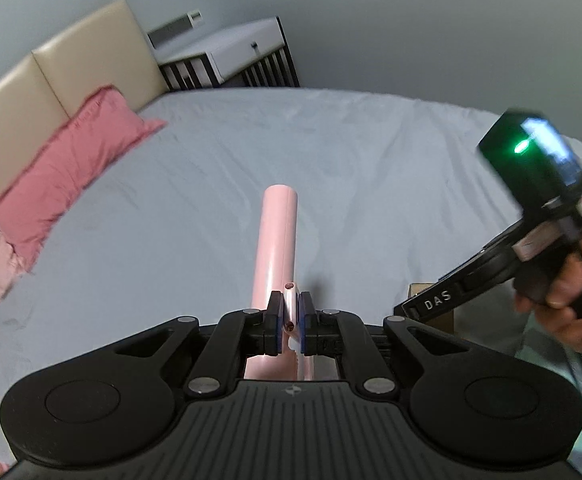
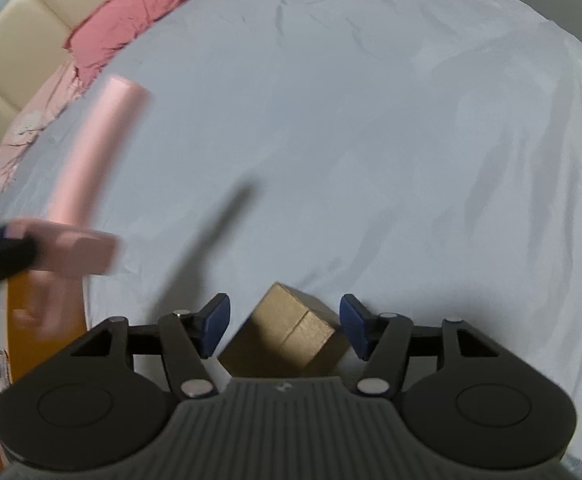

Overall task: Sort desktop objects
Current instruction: 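Lift the pink selfie stick with the left tool while the right tool grasps the gold box, then drop the pink stick into the box from the left tool while the right holds the gold box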

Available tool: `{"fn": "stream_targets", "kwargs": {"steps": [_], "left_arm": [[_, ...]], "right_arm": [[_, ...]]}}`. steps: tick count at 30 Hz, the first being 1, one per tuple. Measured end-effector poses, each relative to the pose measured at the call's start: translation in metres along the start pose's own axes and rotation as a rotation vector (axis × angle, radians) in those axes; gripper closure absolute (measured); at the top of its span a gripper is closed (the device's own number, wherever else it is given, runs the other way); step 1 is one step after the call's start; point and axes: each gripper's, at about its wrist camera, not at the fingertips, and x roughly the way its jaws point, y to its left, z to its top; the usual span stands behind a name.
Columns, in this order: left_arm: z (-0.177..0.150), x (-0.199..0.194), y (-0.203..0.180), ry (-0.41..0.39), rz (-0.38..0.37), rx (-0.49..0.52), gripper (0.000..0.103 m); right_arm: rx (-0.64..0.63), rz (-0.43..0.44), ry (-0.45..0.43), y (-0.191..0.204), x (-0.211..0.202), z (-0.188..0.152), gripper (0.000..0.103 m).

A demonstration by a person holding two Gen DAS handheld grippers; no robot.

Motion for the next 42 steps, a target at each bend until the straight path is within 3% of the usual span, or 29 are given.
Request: {"fn": "stream_targets", "kwargs": {"steps": [8,10,13,17,20,24,27,34,42], "left_arm": [[-0.008,-0.051,0.014,-0.033,0.039,-0.033,0.095],[-0.013,-0.062,0.025,-0.03,0.037,-0.061,0.095],[-0.021,-0.071,0.042,-0.015,0.054,-0.083,0.095],[-0.038,-0.083,0.066,0.011,0.091,-0.095,0.095],[-0.053,-0.09,0.083,0.035,0.105,-0.105,0.095],[-0.072,-0.09,0.104,0.091,0.108,-0.121,0.095],[-0.086,-0.087,0.12,0.127,0.117,-0.114,0.095],[-0.11,-0.052,0.149,0.252,0.111,-0.06,0.095],[-0.134,0.001,0.167,0.345,0.018,0.01,0.095]], "right_arm": [[0.064,-0.022,0.062,-0.004,0.008,0.003,0.028],[0.081,-0.002,0.103,-0.009,0.007,-0.002,0.029],[0.074,0.013,0.119,-0.002,0.005,-0.002,0.039],[-0.056,-0.022,0.103,0.023,0.002,-0.004,0.047],[-0.234,-0.042,0.1,0.051,-0.002,-0.008,0.05],[-0.482,0.034,0.14,0.089,-0.01,-0.016,0.051],[-0.609,-0.017,0.13,0.11,-0.007,-0.02,0.052],[-0.689,-0.012,0.196,0.126,0.011,-0.015,0.051],[-0.737,-0.014,0.244,0.153,0.036,-0.01,0.052]]}}
